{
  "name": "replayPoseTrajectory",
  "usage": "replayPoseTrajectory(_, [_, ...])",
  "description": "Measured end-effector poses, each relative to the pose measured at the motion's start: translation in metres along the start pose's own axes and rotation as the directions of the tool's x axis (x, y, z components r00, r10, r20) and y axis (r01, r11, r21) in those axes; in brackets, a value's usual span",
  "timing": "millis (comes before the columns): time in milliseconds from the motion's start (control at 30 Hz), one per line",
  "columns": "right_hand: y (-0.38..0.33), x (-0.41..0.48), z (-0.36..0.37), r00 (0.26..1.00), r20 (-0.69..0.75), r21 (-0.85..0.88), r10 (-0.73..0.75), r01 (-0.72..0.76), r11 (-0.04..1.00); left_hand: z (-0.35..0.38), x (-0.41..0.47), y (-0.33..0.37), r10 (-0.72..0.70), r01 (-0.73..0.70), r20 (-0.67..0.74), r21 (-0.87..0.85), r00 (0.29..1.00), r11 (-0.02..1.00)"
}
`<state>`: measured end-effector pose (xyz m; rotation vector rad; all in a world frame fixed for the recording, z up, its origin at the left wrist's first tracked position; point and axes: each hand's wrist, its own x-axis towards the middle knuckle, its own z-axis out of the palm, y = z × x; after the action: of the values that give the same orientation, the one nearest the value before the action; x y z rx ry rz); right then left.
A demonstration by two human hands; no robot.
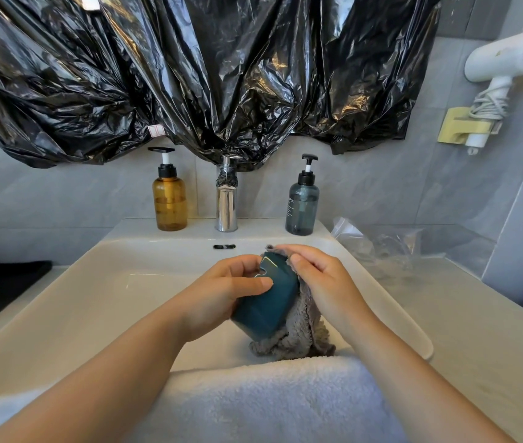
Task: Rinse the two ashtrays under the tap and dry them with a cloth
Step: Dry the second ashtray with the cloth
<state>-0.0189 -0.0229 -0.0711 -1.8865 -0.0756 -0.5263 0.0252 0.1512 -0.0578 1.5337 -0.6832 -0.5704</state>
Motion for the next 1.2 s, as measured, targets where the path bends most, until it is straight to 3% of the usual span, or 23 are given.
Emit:
replayPoseTrajectory(167, [-0.002,0.002,-0.002,0.999,-0.036,0.002,0.010,-0.009,1.000,0.002,-0.003,0.004,0.026,-0.016,-0.040,0.216,0.999,0.976])
replayPoseTrajectory(267, [-0.004,0.004,-0.003,0.983,-0.020,0.051,0.185,-0.184,0.982,0.003,-0.006,0.007,0.054,-0.049,-0.011,0.243,0.998,0.969])
replayPoseTrajectory(433, [-0.006,0.005,-0.006,0.972,-0.057,0.079,0.227,-0.223,0.972,0.003,-0.007,0.008,0.047,-0.040,-0.025,0.233,0.999,0.972])
replayPoseTrajectory(600, [-0.005,0.002,-0.004,0.992,-0.025,0.022,0.125,-0.124,0.992,0.005,-0.005,0.007,-0.020,0.015,0.024,0.186,1.000,0.983])
replayPoseTrajectory(733, [-0.002,0.001,-0.003,0.999,0.024,-0.025,-0.035,0.036,0.999,0.004,-0.005,0.007,-0.005,0.007,-0.008,0.244,1.000,0.970])
replayPoseTrajectory(833, [0.001,0.002,-0.003,0.995,0.073,-0.098,-0.067,0.074,0.992,0.006,-0.006,0.008,0.010,-0.014,0.017,0.229,1.000,0.973])
replayPoseTrajectory(1067, [0.003,0.015,-0.006,0.967,0.042,0.051,0.250,-0.252,0.966,0.007,-0.009,0.010,0.058,-0.070,0.063,0.211,0.996,0.975])
replayPoseTrajectory(1200, [0.001,0.013,-0.008,0.965,-0.013,0.094,0.263,-0.261,0.961,0.003,-0.008,0.009,0.036,-0.050,0.069,0.212,0.997,0.976])
